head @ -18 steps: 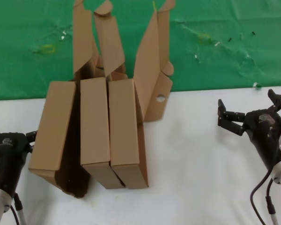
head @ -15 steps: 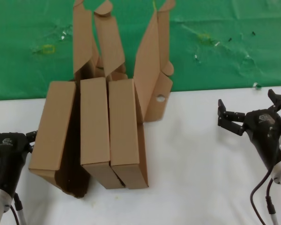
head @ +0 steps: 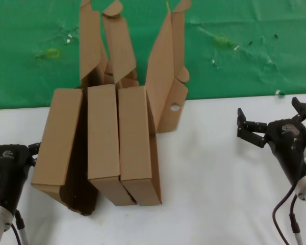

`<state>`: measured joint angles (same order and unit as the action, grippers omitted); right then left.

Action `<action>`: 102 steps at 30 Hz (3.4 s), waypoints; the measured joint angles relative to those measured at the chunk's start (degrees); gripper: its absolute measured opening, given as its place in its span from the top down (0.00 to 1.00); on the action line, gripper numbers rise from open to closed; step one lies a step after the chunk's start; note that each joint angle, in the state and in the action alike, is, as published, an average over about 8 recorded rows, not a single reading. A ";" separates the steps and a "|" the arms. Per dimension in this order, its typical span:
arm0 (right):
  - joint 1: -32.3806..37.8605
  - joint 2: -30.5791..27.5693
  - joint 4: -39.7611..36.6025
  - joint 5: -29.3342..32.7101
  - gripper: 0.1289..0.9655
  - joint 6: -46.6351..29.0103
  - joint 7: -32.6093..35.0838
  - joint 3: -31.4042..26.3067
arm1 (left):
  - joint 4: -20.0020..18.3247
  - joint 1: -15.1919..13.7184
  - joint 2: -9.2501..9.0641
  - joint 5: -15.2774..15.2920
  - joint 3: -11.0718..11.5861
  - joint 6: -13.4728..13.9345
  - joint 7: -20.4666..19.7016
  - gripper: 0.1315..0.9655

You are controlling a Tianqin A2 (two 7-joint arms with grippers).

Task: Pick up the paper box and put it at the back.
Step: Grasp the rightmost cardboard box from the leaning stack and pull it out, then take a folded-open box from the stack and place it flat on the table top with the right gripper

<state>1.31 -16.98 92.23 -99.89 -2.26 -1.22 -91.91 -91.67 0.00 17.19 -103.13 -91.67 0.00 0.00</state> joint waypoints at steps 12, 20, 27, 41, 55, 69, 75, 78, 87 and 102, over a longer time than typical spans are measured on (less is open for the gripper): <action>-2.96 -5.34 6.40 -0.10 0.00 -0.81 -0.47 0.08 | 0.00 0.00 0.00 0.00 0.00 0.00 0.00 0.01; -7.69 -12.06 14.19 -4.82 0.00 -14.86 5.88 5.26 | 0.00 0.00 0.00 0.01 0.00 0.00 0.00 0.04; -14.10 -19.73 19.13 -8.97 0.00 -28.61 11.85 12.51 | 0.00 0.00 0.00 0.01 0.00 0.00 0.00 0.11; -16.44 -29.83 23.09 -2.09 0.00 -38.13 12.57 4.49 | 0.00 0.00 0.00 0.01 0.00 0.00 0.00 0.41; -4.58 -26.12 20.16 4.00 0.07 -39.74 9.23 -10.39 | 0.00 0.00 0.00 0.01 0.00 0.00 0.00 0.72; -2.00 -24.42 18.52 5.15 0.31 -38.05 8.45 -14.43 | 0.00 0.00 0.00 0.01 0.00 0.00 -0.01 0.96; -0.97 -24.04 17.90 5.38 0.50 -37.05 7.73 -14.87 | 0.00 0.00 0.00 0.01 0.00 0.00 -0.01 0.98; -0.30 -23.83 17.49 5.41 0.50 -36.82 7.45 -15.16 | 0.00 0.00 0.00 0.01 0.00 0.00 -0.01 0.99; 1.95 -23.13 15.87 5.03 0.74 -36.96 7.07 -16.15 | 0.00 0.00 0.00 0.01 0.00 0.00 -0.01 0.99; 1.09 -24.25 16.16 0.70 0.94 -38.06 8.44 -13.94 | 0.00 0.00 0.00 0.01 0.00 0.00 -0.01 0.99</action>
<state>2.40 -41.23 108.39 -99.20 -40.32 7.22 -105.85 -91.67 0.00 17.19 -103.12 -91.68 0.00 -0.01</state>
